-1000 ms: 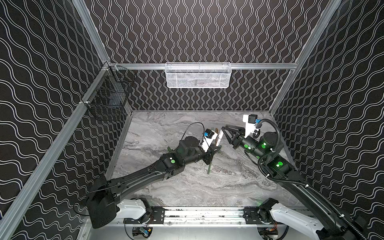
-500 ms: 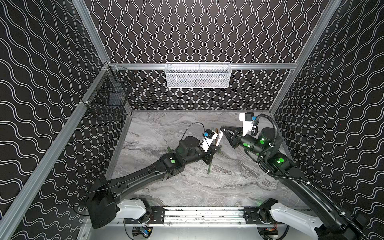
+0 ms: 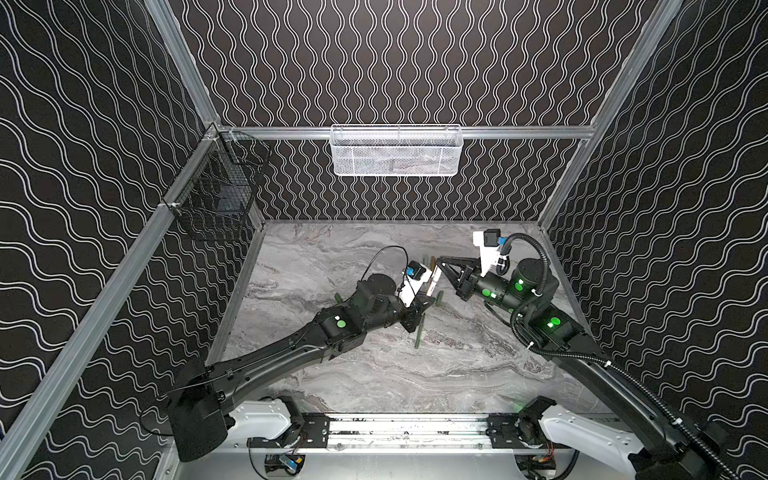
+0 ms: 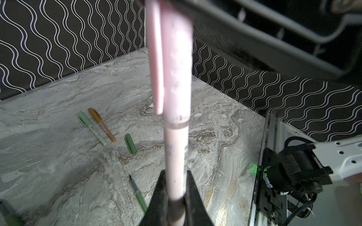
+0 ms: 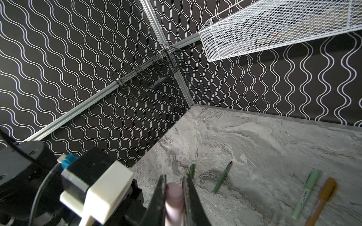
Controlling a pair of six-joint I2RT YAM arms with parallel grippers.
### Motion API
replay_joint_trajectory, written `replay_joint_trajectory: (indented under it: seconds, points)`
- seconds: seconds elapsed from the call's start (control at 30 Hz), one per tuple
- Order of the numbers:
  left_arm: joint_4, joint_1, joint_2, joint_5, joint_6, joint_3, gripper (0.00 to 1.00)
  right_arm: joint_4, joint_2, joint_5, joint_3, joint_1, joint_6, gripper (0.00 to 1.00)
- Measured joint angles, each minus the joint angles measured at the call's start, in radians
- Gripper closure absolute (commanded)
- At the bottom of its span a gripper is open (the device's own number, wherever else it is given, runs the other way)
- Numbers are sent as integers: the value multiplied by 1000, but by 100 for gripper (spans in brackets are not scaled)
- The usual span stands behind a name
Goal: Insert the pens into the pen caps
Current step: 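Lower the pink cap onto the pen nib with the right gripper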
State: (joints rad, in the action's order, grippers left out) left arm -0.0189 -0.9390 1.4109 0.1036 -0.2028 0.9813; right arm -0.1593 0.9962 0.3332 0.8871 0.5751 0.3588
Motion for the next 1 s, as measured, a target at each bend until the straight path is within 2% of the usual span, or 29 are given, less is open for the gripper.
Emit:
replay_joint_trajectory:
  seconds: [0.2, 0.5, 0.63, 0.83, 0.9, 1.0]
  points:
    - [37, 2, -16, -14, 0, -7, 100, -68, 3, -2, -46, 21, 19, 97]
    - [78, 23, -27, -19, 2, -7, 100, -158, 21, -68, -95, 71, 23, 97]
    - [101, 30, -27, -14, 7, 5, 100, -180, 27, -81, -103, 79, 26, 93]
    - [84, 35, -23, 13, 19, 7, 100, -111, 3, -105, -63, 82, 21, 78]
    - [19, 35, -22, 12, 14, 8, 100, -55, -11, -105, -41, 85, 13, 68]
    - [-58, 37, -23, 10, -2, 13, 100, 15, -26, -97, -12, 89, -4, 62]
